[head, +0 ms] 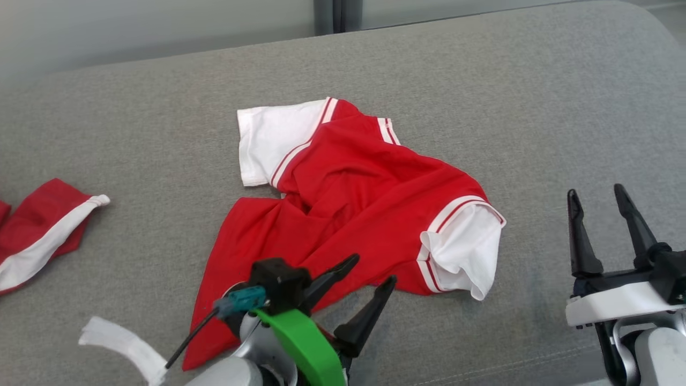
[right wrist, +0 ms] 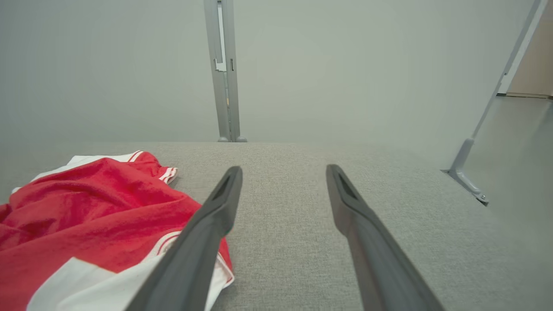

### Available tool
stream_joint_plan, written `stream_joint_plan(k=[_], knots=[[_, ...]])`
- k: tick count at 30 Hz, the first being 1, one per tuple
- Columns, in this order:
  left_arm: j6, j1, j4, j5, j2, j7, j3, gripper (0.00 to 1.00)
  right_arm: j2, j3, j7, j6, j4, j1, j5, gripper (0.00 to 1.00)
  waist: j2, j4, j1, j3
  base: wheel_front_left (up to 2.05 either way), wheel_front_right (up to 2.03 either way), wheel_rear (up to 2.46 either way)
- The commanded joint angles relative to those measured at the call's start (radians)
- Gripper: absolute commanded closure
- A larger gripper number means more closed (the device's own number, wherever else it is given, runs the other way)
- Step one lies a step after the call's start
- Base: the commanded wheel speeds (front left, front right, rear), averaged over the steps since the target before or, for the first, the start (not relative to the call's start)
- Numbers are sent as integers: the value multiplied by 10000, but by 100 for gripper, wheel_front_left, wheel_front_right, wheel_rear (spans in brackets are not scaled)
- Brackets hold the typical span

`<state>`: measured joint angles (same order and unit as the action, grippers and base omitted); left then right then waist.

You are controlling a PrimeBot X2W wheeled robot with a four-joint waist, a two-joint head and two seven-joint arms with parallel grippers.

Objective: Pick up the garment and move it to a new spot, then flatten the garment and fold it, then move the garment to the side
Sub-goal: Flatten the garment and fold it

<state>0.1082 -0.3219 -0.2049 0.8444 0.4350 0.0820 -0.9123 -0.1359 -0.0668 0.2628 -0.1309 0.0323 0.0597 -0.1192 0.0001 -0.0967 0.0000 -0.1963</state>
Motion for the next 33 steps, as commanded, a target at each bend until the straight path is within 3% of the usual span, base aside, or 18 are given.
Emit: stream_joint_plan(k=[1, 7, 15, 22, 33], knots=[[-146, -355, 428, 85, -271, 9, -44, 0, -41, -174, 32, 3, -59, -31, 108, 0, -1, -578, 0, -209, 0, 0, 0], [-864, -1145, 2219, 514, -1613, 132, -370, 0, 209, -514, 32, 3, -72, -188, 112, 0, -1, -1467, 0, -490, 0, 0, 0], [-1390, -1718, 3878, 519, -2185, 214, -640, 0, 578, -277, 32, 3, 126, -256, -108, 0, -1, -2244, 0, -822, 0, 0, 0], [-1830, -2039, 4798, 619, -2639, 276, -889, 0, 702, -137, 32, 3, 228, -63, -177, 0, -1, -2531, 0, -920, 0, 0, 0], [-2381, -2474, 5605, 1236, -3528, -527, -1460, 0, 786, 111, 32, 3, 421, 178, -229, 0, -1, -2837, 0, -895, 0, 0, 0]])
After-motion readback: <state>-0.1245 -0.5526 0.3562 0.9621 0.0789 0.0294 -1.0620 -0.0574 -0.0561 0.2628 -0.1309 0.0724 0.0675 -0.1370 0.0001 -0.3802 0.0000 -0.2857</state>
